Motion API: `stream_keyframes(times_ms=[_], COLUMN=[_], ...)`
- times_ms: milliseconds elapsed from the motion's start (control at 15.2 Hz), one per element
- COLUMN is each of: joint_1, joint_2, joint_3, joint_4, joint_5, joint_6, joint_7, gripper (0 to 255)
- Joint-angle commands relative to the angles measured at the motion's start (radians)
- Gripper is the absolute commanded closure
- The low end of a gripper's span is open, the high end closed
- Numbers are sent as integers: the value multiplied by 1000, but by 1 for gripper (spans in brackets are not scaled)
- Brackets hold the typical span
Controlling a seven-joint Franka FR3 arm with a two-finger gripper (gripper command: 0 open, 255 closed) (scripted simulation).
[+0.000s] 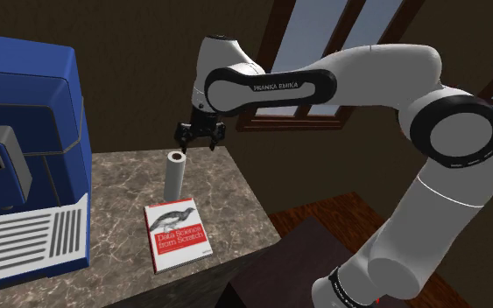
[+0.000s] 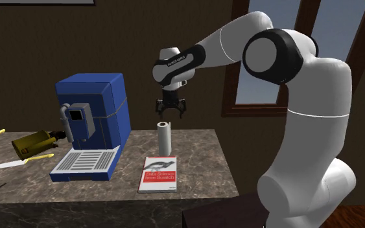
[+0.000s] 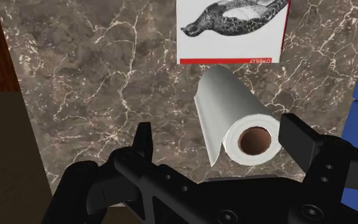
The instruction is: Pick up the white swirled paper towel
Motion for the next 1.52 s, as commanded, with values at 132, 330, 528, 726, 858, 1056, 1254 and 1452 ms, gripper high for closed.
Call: stream_keyframes(times_ms=[132,330,528,726,858,1056,1254,1452], joint_1=[41,70,71,71,72,72,72,72], joint_2=[184,283,295,309,317,316,316,317], joint_3=[-14,-28,-31,-34,-36,-36,-36,-36], joint_4=[196,310,288,268,259,259,259,260], joint_5=[-70,-100,-105,-111,-114,-113,-114,-114], joint_6=[-25,-46,-12,22,39,38,38,37], joint_7=[86,122,126,131,134,133,133,133], gripper=[0,0,0,0,0,255,255,255])
